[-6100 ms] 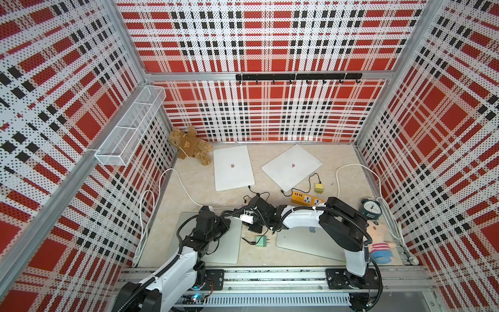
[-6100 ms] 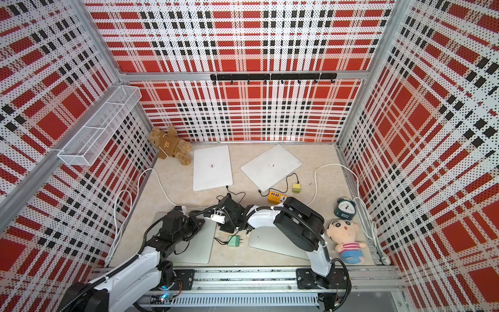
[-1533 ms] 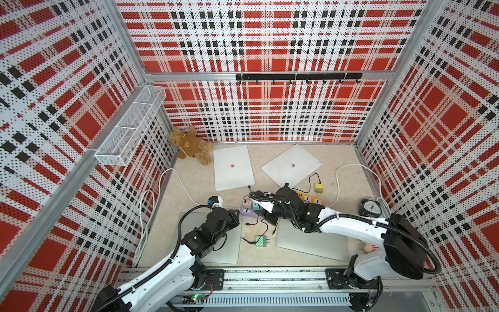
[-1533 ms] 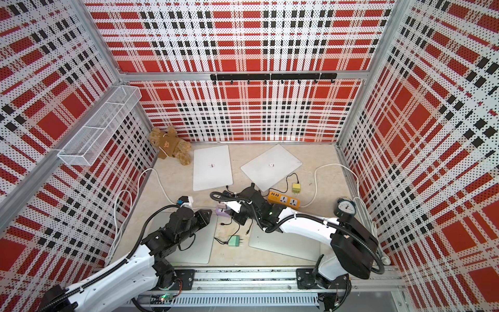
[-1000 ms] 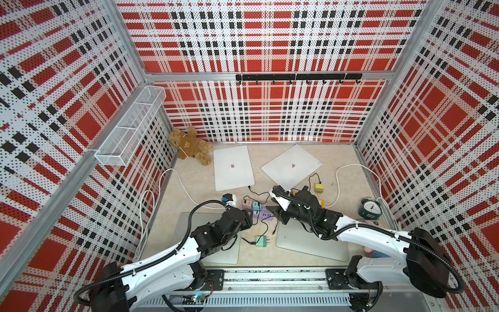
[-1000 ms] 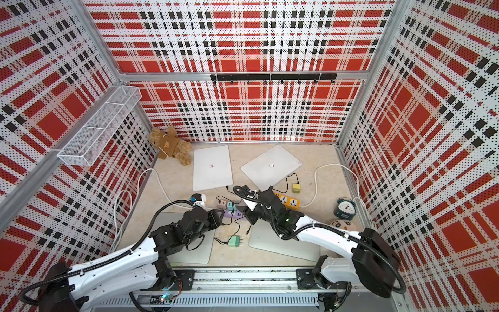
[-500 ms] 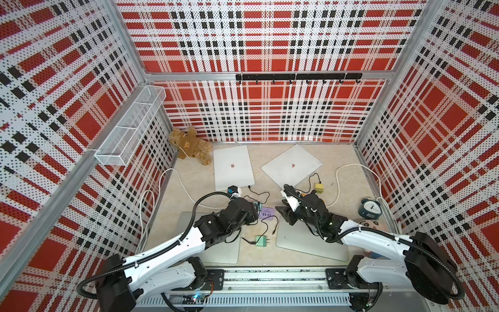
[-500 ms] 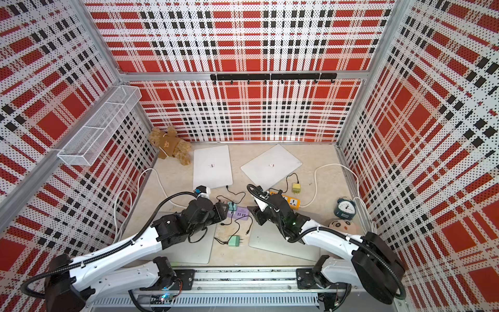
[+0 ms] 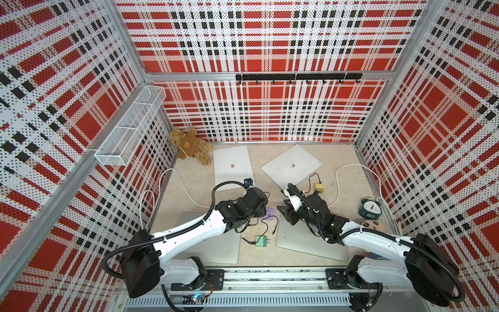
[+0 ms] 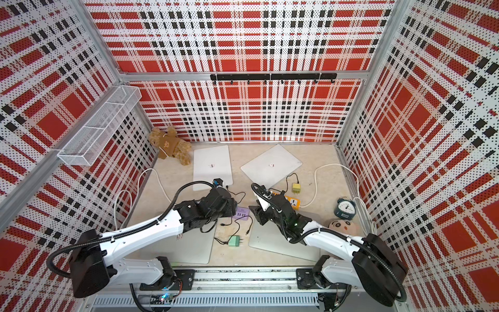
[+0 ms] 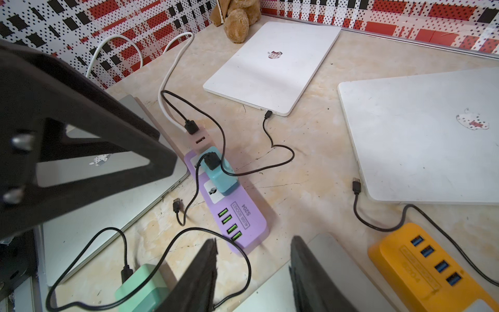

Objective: Unplug the laptop charger
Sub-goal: Remove the plug from the socket.

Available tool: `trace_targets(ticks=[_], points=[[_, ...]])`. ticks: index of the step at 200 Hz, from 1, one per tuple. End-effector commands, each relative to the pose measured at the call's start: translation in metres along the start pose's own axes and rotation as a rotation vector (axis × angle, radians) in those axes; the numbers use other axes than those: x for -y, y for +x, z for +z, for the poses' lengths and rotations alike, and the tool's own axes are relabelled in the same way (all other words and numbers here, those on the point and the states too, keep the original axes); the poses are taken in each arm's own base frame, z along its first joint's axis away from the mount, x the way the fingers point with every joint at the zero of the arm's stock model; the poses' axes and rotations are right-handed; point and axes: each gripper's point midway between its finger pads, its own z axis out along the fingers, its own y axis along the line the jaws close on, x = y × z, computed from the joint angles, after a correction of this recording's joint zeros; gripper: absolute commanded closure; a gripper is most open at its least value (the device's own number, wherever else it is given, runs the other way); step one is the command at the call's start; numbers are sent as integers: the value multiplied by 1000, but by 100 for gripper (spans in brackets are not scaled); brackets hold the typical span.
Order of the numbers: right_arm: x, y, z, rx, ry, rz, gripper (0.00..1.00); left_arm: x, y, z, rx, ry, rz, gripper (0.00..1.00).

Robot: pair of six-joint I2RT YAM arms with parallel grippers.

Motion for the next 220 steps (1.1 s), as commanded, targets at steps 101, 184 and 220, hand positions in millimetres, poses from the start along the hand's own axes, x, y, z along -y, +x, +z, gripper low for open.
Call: trace_targets(ticks=[101,184,220], points=[[5,-4,6,11,10,11,53,-14,0,35,-84,-112,159,38],[10,-1,4,11,22,20,53,-15,6,52,-122,-121,186,39],[10,-2,3,13,18,24,53,-13,8,60,-131,-130,191,40]])
